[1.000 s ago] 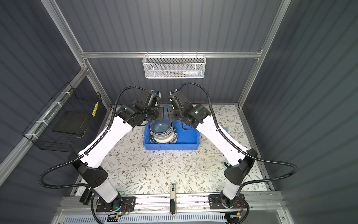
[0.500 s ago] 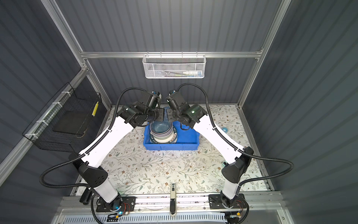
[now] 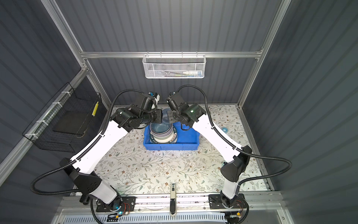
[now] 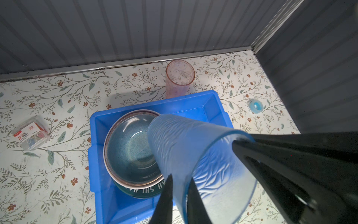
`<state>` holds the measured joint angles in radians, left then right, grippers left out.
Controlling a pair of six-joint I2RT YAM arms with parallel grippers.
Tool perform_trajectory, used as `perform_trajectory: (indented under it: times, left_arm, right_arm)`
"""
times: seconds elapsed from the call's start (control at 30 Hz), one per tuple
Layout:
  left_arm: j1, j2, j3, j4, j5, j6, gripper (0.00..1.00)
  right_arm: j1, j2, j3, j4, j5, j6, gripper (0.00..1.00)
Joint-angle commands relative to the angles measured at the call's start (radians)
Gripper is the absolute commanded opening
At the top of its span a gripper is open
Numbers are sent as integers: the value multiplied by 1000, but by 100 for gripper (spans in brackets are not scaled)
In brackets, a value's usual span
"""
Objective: Place the mixed dishes into the plastic bin
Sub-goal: 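Hand the pale blue cup from the left gripper to the right gripper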
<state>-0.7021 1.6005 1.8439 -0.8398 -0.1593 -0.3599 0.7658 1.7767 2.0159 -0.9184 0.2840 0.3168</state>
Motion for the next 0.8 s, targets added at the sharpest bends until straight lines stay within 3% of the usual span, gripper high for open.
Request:
perform_trajectory:
  times: [0.0,0.53,0.7,0.77]
  left_arm:
    - [-13,-35,-31,7,59,11,16]
    - [-11,-156,-134,25,134,-24,38]
    - [-11,-214,-197,58,203,-16,55]
    - [-11,-242,-229,58,185,-14,67]
  right_arm:
    - [-5,-4,23,19,-24,2,1]
    - [-23,-49,-44,30,-71,-5,0]
    - [-53,-58,-76,26,-73,-12,0]
    - [-69,-65,-92,26,-78,-17,0]
